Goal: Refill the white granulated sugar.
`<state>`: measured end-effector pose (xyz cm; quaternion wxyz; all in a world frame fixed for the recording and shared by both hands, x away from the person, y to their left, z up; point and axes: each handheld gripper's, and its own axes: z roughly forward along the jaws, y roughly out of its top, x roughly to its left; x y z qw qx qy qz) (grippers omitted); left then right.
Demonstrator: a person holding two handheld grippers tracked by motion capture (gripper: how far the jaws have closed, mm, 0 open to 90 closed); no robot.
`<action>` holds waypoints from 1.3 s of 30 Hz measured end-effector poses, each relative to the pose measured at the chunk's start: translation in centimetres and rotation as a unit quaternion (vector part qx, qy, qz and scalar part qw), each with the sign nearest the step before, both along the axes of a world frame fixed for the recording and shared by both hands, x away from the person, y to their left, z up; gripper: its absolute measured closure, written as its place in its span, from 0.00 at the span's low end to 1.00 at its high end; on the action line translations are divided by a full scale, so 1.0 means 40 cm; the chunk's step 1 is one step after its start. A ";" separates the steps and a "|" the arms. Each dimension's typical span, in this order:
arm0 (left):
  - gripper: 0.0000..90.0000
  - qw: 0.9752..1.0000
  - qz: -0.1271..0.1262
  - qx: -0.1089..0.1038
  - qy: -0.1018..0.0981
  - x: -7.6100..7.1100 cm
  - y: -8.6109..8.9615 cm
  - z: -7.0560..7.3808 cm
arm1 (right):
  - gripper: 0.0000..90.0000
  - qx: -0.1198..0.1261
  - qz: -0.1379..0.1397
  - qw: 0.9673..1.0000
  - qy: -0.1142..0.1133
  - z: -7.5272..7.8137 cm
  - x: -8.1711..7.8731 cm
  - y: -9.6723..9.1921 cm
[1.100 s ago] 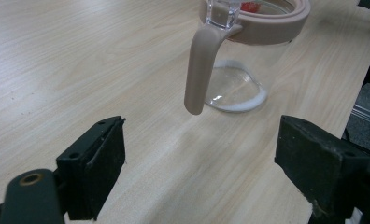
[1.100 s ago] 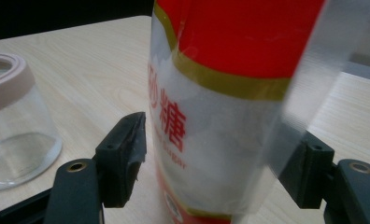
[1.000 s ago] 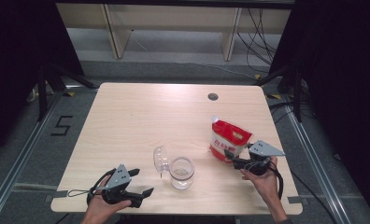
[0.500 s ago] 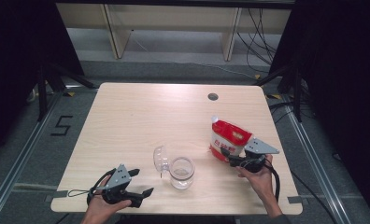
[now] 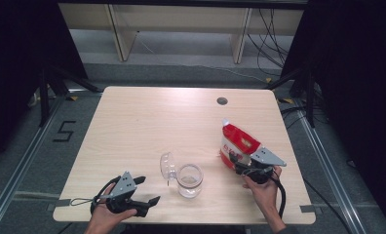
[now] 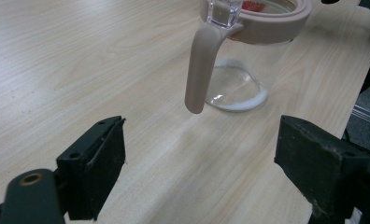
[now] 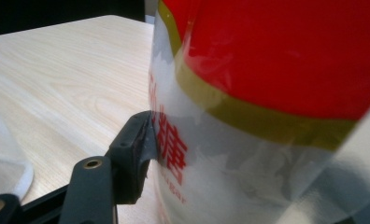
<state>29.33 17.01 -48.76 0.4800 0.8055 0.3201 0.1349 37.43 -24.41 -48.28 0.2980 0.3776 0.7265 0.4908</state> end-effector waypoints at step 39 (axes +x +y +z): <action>0.18 1.000 -0.016 0.008 -0.004 0.002 -0.002 -0.001 | 0.21 0.051 0.027 0.997 -0.056 -0.049 0.031 0.004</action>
